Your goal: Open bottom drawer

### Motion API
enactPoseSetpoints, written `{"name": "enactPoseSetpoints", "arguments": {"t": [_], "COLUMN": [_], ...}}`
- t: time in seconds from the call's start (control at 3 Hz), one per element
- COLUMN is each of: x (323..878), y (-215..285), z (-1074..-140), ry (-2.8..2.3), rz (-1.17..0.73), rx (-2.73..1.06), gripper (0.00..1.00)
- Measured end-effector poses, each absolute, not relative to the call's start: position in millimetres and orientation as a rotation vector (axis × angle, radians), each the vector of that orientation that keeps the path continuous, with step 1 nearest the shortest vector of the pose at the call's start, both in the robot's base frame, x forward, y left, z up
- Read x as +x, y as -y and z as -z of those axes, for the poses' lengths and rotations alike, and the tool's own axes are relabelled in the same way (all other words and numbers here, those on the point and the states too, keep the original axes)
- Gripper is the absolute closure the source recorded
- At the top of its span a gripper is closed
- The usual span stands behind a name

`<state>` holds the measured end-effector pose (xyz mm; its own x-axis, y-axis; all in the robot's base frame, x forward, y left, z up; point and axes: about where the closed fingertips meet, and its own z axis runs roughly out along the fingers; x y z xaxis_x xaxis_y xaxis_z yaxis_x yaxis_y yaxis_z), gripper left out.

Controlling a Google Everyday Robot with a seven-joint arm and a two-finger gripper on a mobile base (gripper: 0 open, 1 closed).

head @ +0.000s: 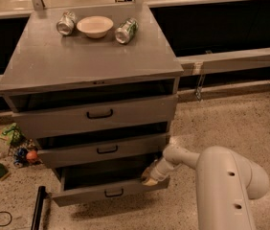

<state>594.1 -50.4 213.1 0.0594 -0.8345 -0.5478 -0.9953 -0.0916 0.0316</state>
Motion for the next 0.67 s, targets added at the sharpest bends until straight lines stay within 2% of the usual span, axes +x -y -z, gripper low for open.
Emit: {"name": "enactPoseSetpoints", "arguments": {"t": [0.33,0.67], "x": [599.4,604.9], "y": [43.2,39.4], "z": [-222.2,-231.9], "ry": [-1.815,-1.788], "rz": [-0.622,-0.592], "rx": [-2.021,-2.038], "gripper": [0.13,0.15]}}
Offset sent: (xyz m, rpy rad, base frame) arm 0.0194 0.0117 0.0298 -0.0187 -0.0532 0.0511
